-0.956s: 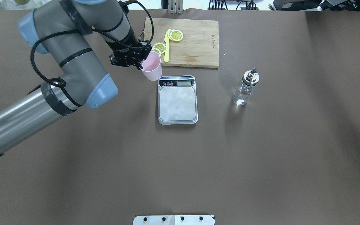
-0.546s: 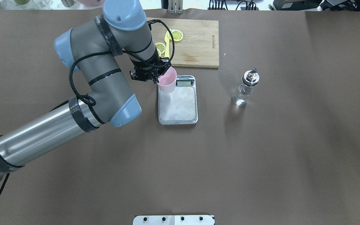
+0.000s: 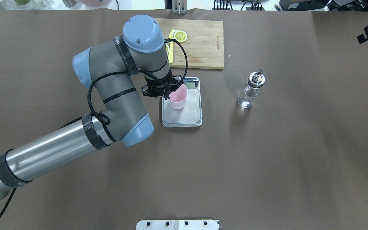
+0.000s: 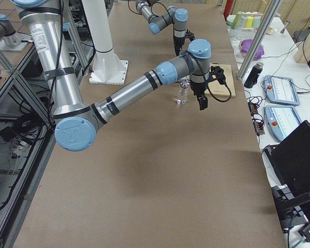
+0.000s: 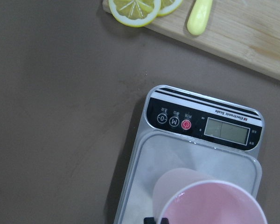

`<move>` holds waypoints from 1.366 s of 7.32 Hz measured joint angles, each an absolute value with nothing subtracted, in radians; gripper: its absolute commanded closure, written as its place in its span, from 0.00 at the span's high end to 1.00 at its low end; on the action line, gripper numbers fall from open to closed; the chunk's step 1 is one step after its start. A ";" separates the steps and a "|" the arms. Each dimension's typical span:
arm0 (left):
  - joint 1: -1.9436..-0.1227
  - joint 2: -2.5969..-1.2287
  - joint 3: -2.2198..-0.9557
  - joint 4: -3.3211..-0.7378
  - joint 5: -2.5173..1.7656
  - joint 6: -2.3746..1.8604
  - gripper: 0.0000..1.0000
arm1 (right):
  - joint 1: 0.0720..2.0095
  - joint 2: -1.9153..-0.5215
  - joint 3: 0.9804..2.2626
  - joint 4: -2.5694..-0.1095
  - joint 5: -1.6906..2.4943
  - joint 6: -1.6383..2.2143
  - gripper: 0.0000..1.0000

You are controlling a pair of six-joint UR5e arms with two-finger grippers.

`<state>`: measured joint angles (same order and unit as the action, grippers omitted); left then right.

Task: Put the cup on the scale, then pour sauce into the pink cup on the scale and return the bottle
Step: 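Carry the pink cup with the left gripper onto the scale, then release the cup and lift the left gripper away while the right arm reaches in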

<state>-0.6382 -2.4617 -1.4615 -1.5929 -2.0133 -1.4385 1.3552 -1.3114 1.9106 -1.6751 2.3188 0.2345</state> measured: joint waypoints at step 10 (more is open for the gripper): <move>-0.934 -2.111 -1.698 -1.589 -2.103 -0.954 0.99 | 0.720 -1.539 2.183 -1.135 1.674 0.919 0.98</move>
<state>-0.9344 -2.1112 -1.6978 -1.5890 -2.1027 -0.9543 0.7204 -1.5391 2.1829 -1.1354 1.6739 0.9188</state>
